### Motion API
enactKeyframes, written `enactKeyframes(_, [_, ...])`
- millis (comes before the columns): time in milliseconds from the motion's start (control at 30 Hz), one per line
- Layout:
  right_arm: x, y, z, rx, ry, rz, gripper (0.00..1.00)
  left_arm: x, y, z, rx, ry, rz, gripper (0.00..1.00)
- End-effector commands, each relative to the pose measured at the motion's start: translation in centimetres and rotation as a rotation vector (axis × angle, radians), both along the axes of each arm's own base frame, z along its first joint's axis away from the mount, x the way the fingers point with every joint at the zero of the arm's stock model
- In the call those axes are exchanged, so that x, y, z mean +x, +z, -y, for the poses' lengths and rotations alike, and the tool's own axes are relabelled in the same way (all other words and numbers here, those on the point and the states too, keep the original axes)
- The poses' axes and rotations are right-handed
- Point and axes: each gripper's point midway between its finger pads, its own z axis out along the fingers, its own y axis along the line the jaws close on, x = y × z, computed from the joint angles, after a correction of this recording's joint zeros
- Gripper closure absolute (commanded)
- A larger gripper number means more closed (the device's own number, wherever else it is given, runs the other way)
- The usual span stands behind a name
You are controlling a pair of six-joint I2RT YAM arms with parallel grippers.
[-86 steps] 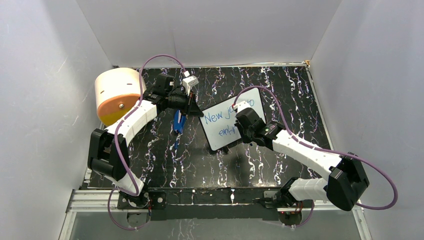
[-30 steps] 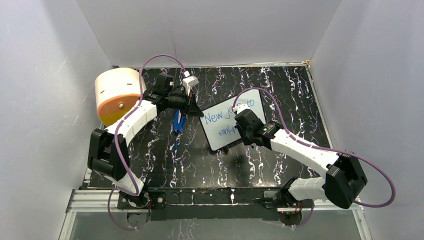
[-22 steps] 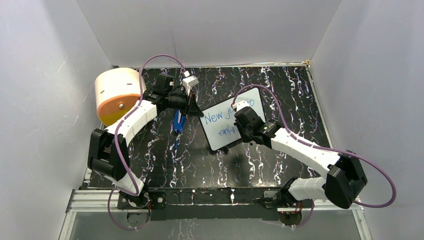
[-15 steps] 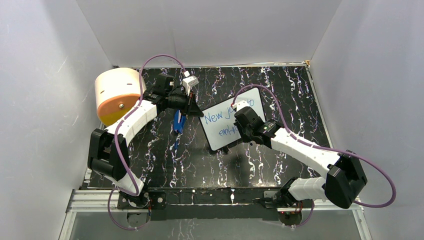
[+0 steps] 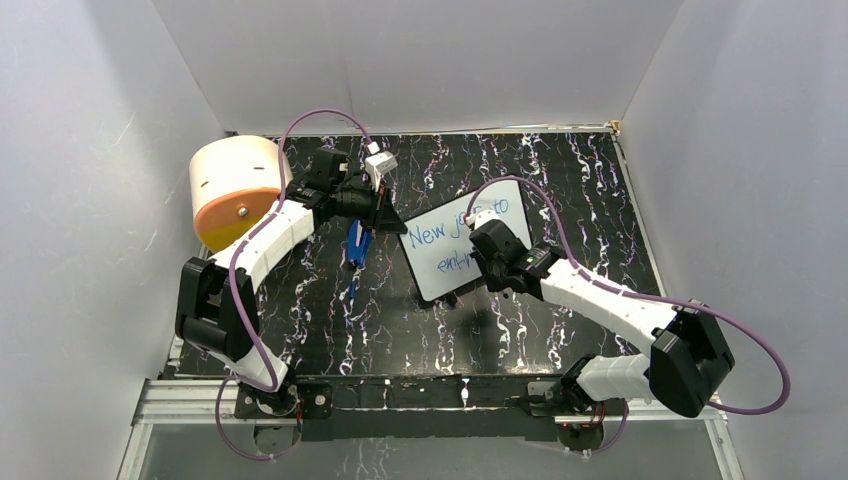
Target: Write a sentence on the whiteboard
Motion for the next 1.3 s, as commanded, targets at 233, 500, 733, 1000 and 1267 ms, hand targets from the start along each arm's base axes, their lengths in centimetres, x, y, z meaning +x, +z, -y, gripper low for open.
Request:
enactKeyframes(233, [0.5,0.6,0.4,0.01,-0.038,0.034,1.0,-0.2,-0.8,-0.5,0.047,-0.004,0.007,1.0])
enactKeyframes(500, [1.1,1.9,0.4,0.029,-0.041,0.081,1.0,-0.2,-0.8,-0.5,0.049,-0.002,0.008,1.0])
enactKeyframes(733, [1.9,3.1,0.6,0.044,-0.052,0.12,1.0,-0.1,-0.9,-0.6,0.052,0.0,0.006,1.0])
enactKeyframes(1000, [3.0,4.1,0.0,0.06,-0.048,0.146,1.0,-0.2,-0.9,-0.5,0.051,-0.002,0.004,1.0])
enactKeyframes(1267, [3.4,4.1,-0.3,0.064,-0.046,0.148,1.0,-0.2,-0.9,-0.5,0.05,-0.005,0.002,1.0])
